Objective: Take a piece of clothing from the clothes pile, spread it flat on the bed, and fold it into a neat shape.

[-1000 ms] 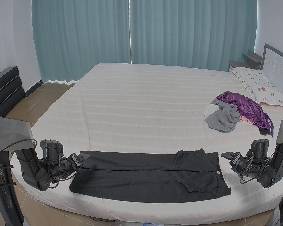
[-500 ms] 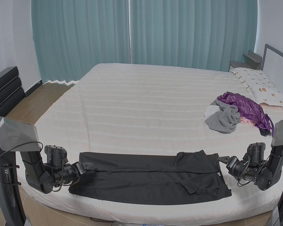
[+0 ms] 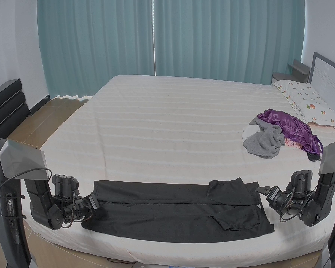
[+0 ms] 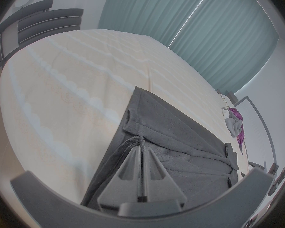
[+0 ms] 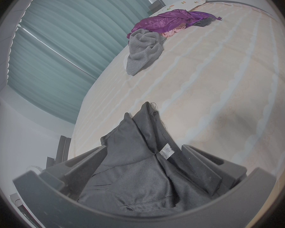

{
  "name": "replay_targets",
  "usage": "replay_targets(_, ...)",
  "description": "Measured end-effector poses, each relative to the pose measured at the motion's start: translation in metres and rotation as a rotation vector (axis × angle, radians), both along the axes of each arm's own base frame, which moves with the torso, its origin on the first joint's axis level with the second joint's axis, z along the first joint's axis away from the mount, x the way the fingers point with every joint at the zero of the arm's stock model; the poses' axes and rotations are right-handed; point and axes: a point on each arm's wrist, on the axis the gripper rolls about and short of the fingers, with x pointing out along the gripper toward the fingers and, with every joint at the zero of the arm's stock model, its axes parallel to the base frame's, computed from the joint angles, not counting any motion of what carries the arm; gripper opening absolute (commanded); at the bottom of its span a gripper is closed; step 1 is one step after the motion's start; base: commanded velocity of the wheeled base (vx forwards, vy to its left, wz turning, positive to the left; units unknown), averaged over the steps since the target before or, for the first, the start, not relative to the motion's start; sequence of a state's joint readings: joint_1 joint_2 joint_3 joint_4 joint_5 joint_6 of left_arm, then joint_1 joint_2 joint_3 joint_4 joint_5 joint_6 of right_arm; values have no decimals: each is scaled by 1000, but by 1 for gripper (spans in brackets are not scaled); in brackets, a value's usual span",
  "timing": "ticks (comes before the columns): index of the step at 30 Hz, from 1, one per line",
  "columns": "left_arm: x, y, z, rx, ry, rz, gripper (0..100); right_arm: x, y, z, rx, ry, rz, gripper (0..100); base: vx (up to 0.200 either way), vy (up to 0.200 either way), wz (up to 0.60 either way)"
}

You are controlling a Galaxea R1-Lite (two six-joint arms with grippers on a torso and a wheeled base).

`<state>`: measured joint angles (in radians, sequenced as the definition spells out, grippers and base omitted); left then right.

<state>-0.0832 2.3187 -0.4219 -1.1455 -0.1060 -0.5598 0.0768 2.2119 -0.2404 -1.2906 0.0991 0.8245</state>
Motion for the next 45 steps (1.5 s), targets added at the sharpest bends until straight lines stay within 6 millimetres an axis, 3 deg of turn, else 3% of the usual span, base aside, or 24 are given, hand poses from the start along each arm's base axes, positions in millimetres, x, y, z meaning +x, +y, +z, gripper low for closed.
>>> replay_targets(14,-1,5,-1,0,7,21,0,11,18,-16,-4,-90,166,100,0,0,0)
replay_targets(24,1,5,-2,-3,6,23,0,16,14,-43,-59,-86,225,100,0,0,0)
replay_targets(31,1,5,-2,-3,6,24,0,16,12,-51,-52,-64,235,100,0,0,0)
replay_targets(32,1,5,-2,-3,6,24,0,15,12,-52,-52,-61,235,0,0,0,0)
replay_targets(45,2,6,-3,10,4,39,0,12,4,-54,-72,-42,222,0,0,0,0)
